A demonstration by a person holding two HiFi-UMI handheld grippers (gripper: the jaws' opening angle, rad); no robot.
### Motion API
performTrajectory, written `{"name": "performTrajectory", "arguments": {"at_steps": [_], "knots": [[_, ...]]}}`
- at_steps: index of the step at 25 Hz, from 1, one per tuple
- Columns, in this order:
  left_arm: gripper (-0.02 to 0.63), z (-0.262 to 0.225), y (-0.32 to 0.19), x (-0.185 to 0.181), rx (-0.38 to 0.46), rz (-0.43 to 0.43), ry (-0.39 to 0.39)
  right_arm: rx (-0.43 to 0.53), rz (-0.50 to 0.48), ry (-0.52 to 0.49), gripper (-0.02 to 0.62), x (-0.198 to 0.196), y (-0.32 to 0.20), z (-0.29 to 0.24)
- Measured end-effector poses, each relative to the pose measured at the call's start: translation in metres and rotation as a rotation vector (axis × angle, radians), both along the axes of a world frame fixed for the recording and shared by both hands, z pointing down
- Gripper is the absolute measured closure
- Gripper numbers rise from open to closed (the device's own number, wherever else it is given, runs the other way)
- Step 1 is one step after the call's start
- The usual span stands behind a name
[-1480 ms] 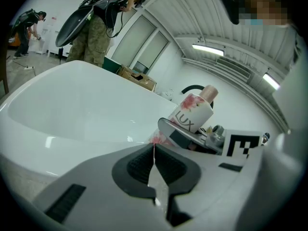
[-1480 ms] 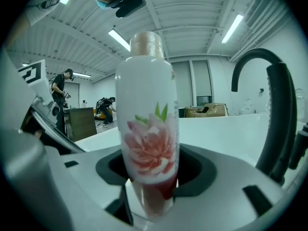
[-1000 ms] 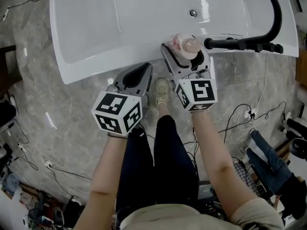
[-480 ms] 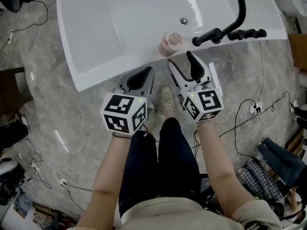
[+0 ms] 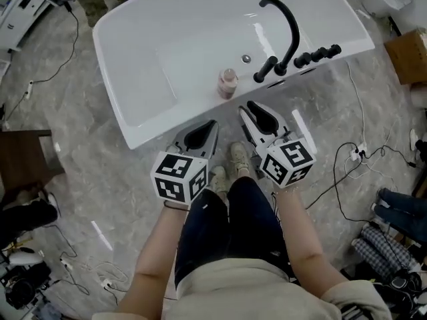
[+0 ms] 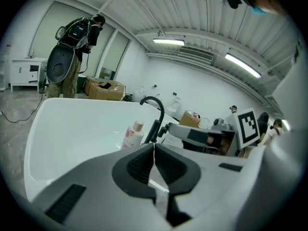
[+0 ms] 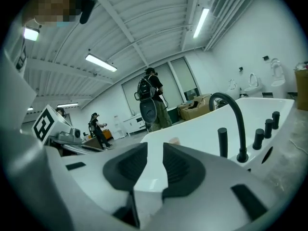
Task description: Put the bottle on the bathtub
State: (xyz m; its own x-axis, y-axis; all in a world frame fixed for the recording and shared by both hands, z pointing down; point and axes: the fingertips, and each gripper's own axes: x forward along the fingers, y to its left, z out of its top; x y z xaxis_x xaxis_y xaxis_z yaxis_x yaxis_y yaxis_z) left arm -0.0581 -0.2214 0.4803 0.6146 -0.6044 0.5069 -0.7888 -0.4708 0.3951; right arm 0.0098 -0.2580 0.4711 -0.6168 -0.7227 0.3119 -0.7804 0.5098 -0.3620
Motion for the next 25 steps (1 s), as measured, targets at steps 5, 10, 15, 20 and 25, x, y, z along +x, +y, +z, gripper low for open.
{"name": "performTrajectory", "arguments": {"at_steps": [5, 10, 15, 20, 25], "knots": [[0.595, -0.031, 0.023, 0.004, 0.019, 0.03, 0.01, 0.004, -0.038, -0.008, 0.595, -0.005, 0.026, -0.034], [0.595, -0.059, 0.036, 0.008, 0.035, 0.067, 0.022, 0.036, -0.074, -0.007, 0.597, -0.011, 0.048, -0.072], [0.595, -0.088, 0.04, 0.011, 0.079, 0.058, 0.015, 0.013, -0.032, -0.086, 0.597, -0.012, 0.061, -0.103], [0.595, -0.101, 0.048, 0.014, 0.087, 0.023, -0.011, 0.025, -0.029, -0.094, 0.597, -0.014, 0.08, -0.125], [0.595, -0.1, 0.064, 0.029, 0.068, -0.005, -0.003, 0.034, -0.068, -0.063, 0.597, -0.005, 0.088, -0.133]]}}
